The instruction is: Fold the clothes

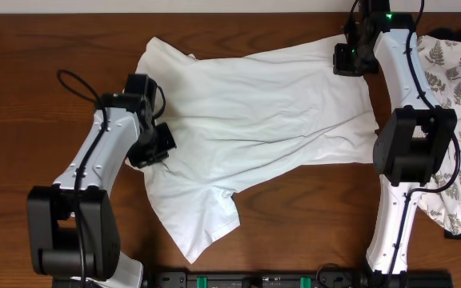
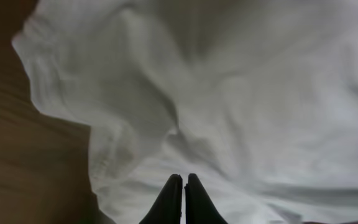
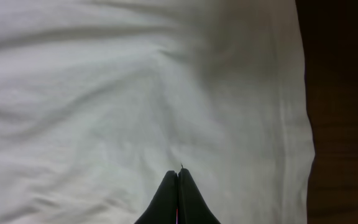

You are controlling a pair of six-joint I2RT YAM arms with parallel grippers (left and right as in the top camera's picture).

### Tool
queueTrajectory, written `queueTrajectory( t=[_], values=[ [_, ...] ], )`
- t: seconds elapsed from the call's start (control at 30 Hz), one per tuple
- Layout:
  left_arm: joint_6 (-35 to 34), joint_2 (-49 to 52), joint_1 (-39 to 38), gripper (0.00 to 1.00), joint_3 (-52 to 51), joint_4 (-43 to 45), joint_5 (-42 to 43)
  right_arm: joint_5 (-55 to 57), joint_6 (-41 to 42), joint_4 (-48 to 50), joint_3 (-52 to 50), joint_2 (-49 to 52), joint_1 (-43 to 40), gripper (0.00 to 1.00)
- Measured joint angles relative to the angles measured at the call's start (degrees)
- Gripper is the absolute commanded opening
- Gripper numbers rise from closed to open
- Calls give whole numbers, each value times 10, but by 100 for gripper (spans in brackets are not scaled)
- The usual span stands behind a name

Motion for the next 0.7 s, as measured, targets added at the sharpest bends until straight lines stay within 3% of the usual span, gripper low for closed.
queueTrajectory(
  t=[0.4,0.7],
  values=[
    [-4,2,0,7,-60,56,-5,0,0,-79,0,0,0,2],
    [-4,2,7,12,-84,62,-69,2,0,-132,0,0,-15,5]
  ],
)
